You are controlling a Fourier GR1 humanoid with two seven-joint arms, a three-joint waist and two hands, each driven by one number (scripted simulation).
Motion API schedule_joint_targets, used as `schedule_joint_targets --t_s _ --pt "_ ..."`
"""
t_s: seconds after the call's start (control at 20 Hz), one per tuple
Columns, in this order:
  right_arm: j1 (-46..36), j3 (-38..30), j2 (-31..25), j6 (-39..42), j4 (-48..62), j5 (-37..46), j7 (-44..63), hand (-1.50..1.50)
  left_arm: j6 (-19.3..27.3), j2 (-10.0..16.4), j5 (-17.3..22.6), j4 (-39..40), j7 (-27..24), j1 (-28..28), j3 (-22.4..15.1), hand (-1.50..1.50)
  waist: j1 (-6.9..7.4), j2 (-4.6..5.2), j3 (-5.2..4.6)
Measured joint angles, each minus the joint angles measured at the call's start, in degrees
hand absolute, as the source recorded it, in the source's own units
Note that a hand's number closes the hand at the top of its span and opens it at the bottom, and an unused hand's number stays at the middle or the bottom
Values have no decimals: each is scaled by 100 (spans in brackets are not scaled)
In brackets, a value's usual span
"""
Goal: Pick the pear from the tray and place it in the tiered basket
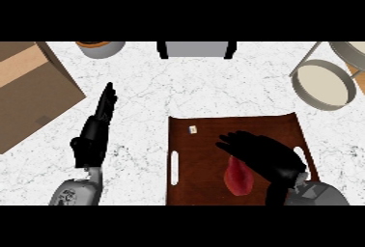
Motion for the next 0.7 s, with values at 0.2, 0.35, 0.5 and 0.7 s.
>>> schedule_joint_targets --t_s 0.2,0.35,0.5,0.7 --pt "-143 -58 123 -39 273 75 -99 -150 -23 -32 -34 -63 8 68 2 0 4 1 1" --pt "-53 -49 154 -106 289 148 -168 -150 -81 -6 -23 -12 11 0 80 0 -2 0 1" --pt "29 -14 265 -168 351 213 -151 -150 -113 5 -18 -23 26 -36 133 0 -2 0 0" --pt "130 -27 350 -349 484 231 -254 -150 -197 24 2 -70 -35 95 144 0 0 0 0"
